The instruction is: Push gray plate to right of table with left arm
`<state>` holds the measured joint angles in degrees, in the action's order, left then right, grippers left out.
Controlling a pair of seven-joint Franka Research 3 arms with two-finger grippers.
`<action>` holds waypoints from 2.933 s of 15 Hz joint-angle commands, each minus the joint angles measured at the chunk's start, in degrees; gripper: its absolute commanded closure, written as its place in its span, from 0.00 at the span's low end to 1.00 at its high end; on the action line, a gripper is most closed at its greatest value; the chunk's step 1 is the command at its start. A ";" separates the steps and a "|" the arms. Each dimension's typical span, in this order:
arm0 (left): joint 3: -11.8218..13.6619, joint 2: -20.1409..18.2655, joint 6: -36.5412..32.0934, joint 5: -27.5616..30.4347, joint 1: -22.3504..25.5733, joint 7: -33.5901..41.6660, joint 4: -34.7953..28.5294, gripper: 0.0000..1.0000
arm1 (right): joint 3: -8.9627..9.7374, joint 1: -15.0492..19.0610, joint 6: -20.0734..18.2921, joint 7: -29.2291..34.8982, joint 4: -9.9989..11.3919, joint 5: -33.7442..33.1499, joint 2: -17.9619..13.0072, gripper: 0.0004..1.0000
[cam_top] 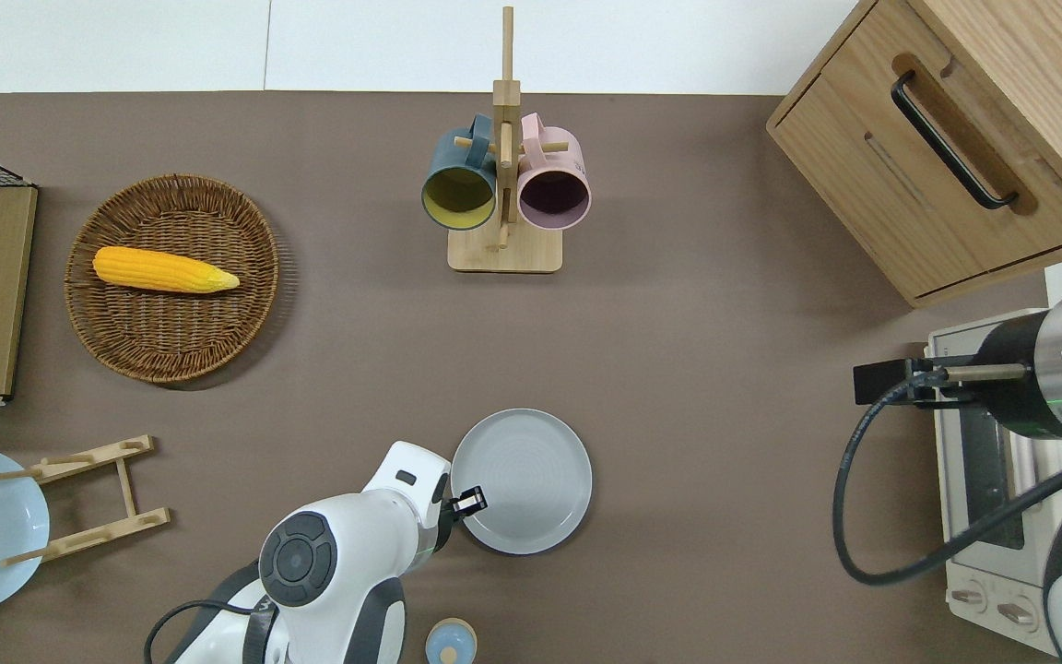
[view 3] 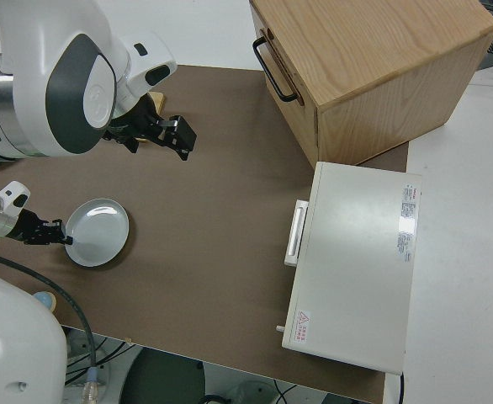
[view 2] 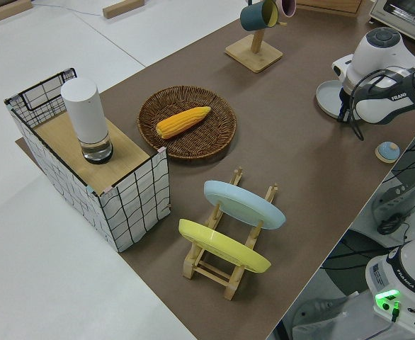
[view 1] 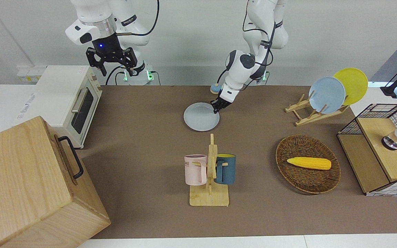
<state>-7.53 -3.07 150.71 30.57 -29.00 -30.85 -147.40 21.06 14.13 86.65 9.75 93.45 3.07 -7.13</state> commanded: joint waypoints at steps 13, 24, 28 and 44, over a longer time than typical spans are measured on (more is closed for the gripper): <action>-0.91 15.38 11.89 9.69 -9.93 0.35 4.58 1.00 | 1.00 1.69 -0.07 0.63 1.56 1.24 -1.57 0.00; -1.00 15.03 11.53 9.60 -9.49 0.35 4.58 1.00 | 0.91 1.78 -0.07 0.63 1.56 1.33 -1.57 0.00; -1.00 15.03 11.53 9.60 -9.49 0.44 4.58 1.00 | 0.91 1.78 -0.07 0.63 1.56 1.24 -1.57 0.00; -0.83 13.62 9.69 9.16 -9.32 0.18 4.76 1.00 | 0.91 1.69 0.01 0.63 1.56 1.24 -1.57 0.00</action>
<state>-7.51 -1.78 154.83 35.15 -31.71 -30.42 -146.88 21.06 14.13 86.65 9.75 93.45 3.07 -7.13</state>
